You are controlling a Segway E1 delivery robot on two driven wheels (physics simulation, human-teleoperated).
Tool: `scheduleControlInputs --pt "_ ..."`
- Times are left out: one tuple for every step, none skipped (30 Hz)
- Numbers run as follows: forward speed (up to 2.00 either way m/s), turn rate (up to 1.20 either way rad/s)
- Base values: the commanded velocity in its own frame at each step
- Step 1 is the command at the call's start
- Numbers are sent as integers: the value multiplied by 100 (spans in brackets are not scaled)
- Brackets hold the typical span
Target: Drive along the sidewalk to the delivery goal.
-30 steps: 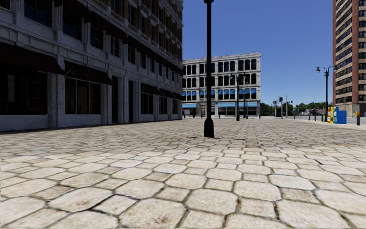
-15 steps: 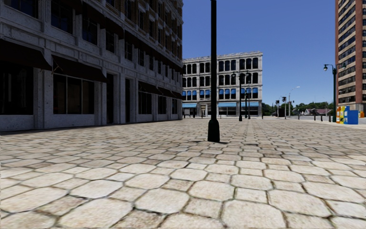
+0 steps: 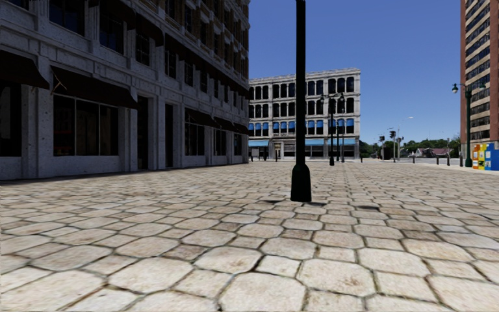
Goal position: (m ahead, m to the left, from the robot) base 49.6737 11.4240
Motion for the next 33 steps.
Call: scheduleControlInputs --pt "200 0" --pt "200 0" --pt "200 0" --pt "200 0" --pt "200 0" --pt "200 0" --pt "200 0" --pt "200 0" --pt "200 0" --pt "200 0" --pt "200 0" --pt "200 0" --pt "200 0" --pt "200 0" --pt "200 0" --pt "200 0" --pt "200 0" --pt "200 0" --pt "200 0" --pt "200 0" --pt "200 0" --pt "200 0" --pt "200 0" --pt "200 0" --pt "200 0" --pt "200 0" --pt "200 0" --pt "200 0" --pt "200 0" --pt "200 0" --pt "200 0" --pt "200 0" --pt "200 0"
